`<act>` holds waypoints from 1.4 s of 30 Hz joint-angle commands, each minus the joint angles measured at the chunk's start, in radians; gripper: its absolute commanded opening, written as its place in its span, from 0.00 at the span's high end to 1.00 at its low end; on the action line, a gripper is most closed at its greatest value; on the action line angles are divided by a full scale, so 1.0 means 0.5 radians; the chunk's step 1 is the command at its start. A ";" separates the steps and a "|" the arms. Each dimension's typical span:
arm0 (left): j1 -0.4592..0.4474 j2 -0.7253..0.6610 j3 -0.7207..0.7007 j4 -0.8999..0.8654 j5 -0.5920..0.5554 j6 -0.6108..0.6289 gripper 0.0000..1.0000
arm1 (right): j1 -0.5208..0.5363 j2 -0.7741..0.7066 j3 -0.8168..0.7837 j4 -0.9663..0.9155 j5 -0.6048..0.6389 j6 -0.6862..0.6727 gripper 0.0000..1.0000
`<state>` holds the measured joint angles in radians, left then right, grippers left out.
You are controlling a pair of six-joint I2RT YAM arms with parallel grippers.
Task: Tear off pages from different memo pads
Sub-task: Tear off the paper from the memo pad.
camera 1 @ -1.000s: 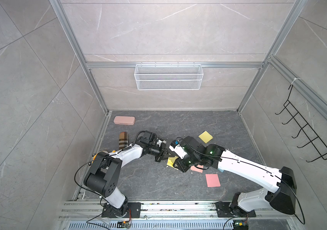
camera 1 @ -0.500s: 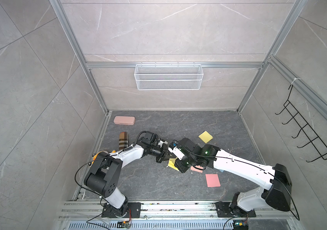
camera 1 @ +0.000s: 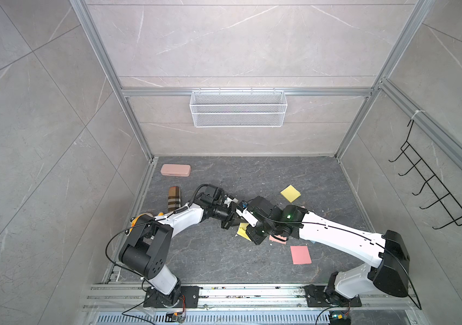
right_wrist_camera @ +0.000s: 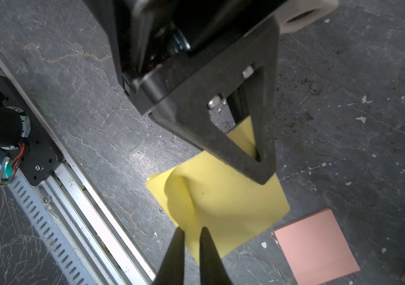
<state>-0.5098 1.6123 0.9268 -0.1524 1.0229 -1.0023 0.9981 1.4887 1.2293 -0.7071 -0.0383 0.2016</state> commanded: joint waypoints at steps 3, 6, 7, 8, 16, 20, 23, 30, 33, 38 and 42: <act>-0.033 -0.065 0.090 0.013 0.071 -0.003 1.00 | 0.025 0.020 0.045 0.030 0.132 -0.020 0.89; -0.055 -0.059 0.087 0.048 0.063 -0.030 1.00 | 0.040 0.026 0.048 0.043 0.169 -0.022 0.90; -0.065 -0.056 0.087 0.058 0.065 -0.038 1.00 | 0.043 0.031 0.054 0.043 0.173 -0.021 0.90; -0.073 -0.055 0.085 0.073 0.061 -0.050 1.00 | 0.047 0.036 0.053 0.043 0.189 -0.021 0.88; -0.090 -0.049 0.095 0.102 0.059 -0.075 1.00 | 0.078 0.037 0.056 0.057 0.303 -0.036 0.97; -0.095 -0.046 0.084 0.108 0.053 -0.075 1.00 | 0.091 0.041 0.069 0.041 0.416 -0.059 0.99; -0.092 -0.055 0.071 0.147 0.068 -0.069 1.00 | 0.122 0.052 0.096 -0.019 0.518 -0.134 1.00; -0.040 -0.120 0.037 0.356 0.068 -0.068 0.59 | 0.149 0.025 0.174 -0.179 0.647 -0.346 1.00; 0.013 -0.197 -0.086 0.637 0.053 -0.184 0.48 | 0.150 -0.004 0.209 -0.202 0.672 -0.388 1.00; 0.038 -0.403 -0.244 0.840 -0.072 -0.117 0.32 | 0.148 -0.002 0.315 -0.254 0.680 -0.410 1.00; 0.039 -0.567 -0.340 0.816 -0.167 0.022 0.22 | 0.142 0.011 0.396 -0.297 0.688 -0.410 1.00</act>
<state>-0.4889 1.3937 0.7746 0.1951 0.9718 -1.0512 1.0695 1.5021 1.3819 -0.8162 0.2852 0.0135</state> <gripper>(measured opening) 0.763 0.050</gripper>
